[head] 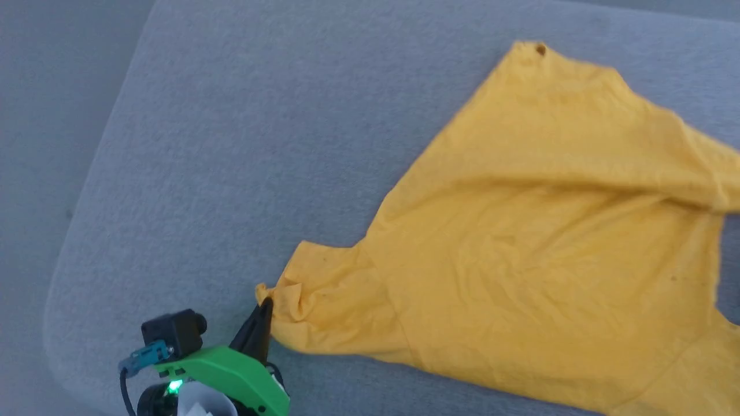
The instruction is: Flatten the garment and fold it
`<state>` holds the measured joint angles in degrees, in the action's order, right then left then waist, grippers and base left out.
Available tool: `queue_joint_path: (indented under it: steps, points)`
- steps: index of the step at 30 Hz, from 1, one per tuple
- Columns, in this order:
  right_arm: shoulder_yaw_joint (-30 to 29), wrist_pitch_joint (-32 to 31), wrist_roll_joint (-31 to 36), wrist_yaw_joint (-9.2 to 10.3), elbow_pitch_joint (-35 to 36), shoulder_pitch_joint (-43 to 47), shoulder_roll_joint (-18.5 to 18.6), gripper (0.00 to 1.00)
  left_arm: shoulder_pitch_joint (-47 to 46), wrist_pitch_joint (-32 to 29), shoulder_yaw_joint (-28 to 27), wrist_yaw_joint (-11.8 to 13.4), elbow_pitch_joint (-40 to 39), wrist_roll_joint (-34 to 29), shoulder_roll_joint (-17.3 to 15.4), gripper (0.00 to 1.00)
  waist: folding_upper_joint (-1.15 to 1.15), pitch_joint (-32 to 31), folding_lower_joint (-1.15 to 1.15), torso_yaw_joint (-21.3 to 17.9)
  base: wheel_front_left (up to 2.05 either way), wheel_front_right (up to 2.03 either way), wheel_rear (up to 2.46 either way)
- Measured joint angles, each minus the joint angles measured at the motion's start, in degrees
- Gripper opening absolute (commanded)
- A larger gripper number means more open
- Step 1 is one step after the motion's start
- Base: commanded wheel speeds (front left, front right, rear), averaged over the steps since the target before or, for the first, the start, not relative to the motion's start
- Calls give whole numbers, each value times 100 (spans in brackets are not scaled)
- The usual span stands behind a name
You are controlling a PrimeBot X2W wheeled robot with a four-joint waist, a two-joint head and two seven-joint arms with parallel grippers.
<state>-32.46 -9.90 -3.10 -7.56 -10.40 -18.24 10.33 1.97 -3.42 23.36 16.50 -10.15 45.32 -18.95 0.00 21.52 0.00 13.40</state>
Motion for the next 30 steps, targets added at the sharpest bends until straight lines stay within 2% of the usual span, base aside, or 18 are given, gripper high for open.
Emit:
queue_joint_path:
  steps: [4, 10, 15, 19, 20, 21, 22, 27, 30]
  points:
    - [-382, -213, -1, 0, 338, 731, -316, 0, 163, -59, -31, 83, -49, 16, -93, 0, 0, -290, 0, -287, 0, 0, 0]
    - [-806, -1184, -207, 0, 517, 1464, -662, 0, 302, -140, -60, 200, -142, 22, -181, 0, 0, -665, 0, -677, 0, 0, 0]
    - [-870, -2299, -494, 0, 280, 1834, -730, 0, 378, -241, -59, 283, -208, 23, -275, 0, 0, -908, 0, -934, 0, 0, 0]
    - [-751, -2687, -804, 0, 67, 1848, -666, 0, 398, -314, -44, 325, -249, 23, -315, 0, 0, -1044, 0, -1054, 0, 0, 0]
    - [-737, -2689, -825, 0, 57, 1848, -665, 20, 399, -328, -41, 325, -258, 23, -320, 0, 0, -1066, 0, -1069, 0, 0, 0]
    - [-697, -2664, -840, 0, 62, 1849, -665, 47, 402, -341, -37, 326, -268, 23, -325, 0, 0, -1091, 0, -1082, 0, 0, 0]
    - [-649, -2593, -840, 1, 76, 1847, -676, 100, 405, -356, -33, 327, -276, 23, -328, 0, 0, -1111, 0, -1089, 0, 0, 0]
    - [-322, -1715, -759, 1, 405, 1728, -739, 100, 409, -366, -21, 337, -307, 23, -343, 0, 0, -1123, 0, -1076, 0, 0, 0]
    - [276, -956, -695, 1, 620, 1374, -683, 100, 409, -390, -15, 348, -333, 22, -352, 0, 0, -1082, 0, -1063, 0, 0, 0]
